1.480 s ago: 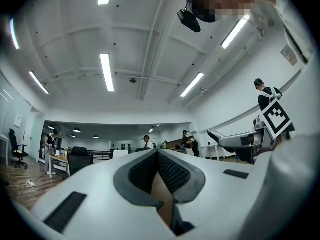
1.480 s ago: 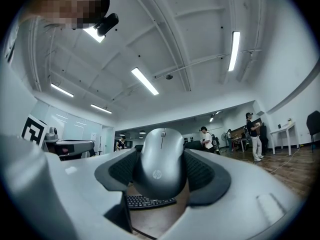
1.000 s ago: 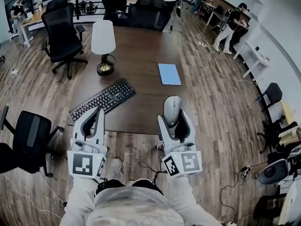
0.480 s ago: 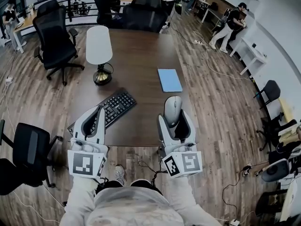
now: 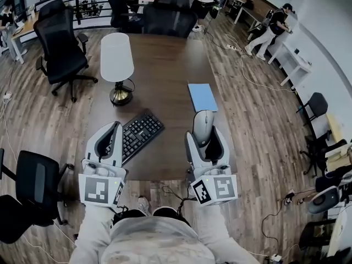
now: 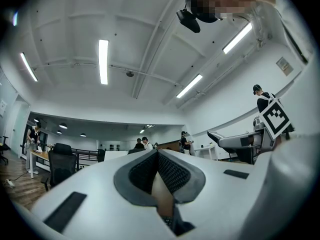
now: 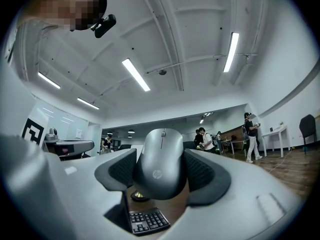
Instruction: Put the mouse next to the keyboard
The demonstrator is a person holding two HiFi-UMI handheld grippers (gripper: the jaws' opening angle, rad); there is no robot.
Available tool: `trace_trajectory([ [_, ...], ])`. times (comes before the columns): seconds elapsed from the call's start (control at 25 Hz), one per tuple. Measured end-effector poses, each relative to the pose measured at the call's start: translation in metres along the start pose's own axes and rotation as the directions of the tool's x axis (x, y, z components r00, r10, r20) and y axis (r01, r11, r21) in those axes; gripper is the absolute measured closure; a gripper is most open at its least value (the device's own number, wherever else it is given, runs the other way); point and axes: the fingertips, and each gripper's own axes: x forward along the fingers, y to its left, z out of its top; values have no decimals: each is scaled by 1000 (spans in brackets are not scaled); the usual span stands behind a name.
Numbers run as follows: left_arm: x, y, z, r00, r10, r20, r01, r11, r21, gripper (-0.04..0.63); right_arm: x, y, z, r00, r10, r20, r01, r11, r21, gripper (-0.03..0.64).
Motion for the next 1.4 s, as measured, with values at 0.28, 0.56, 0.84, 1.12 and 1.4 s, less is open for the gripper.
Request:
trace_trajectory([
  [0.28, 16, 25, -8, 1000, -21, 9, 21, 1000, 0, 591, 25, 5, -8, 1000, -23, 5, 23, 1000, -5, 307],
  [0.56, 28, 37, -15, 1000, -21, 4, 21, 1000, -9, 591, 42, 3, -18, 1000, -22, -19, 22, 1000, -8, 307],
  [0.84, 42, 44, -18, 1000, 18, -3, -18, 1000, -8, 591, 68, -12, -27, 999, 4, -53, -4, 1000, 14, 307],
  [1.12, 56, 52, -19, 996, 89, -17, -89, 996, -4, 591, 102, -30, -47, 990, 60, -127, -58, 998, 19, 307],
  [1.4, 66, 51, -30, 986, 164, -43, -164, 986, 0, 592, 125, -51, -85, 968, 118, -220, -116, 993, 23, 307],
])
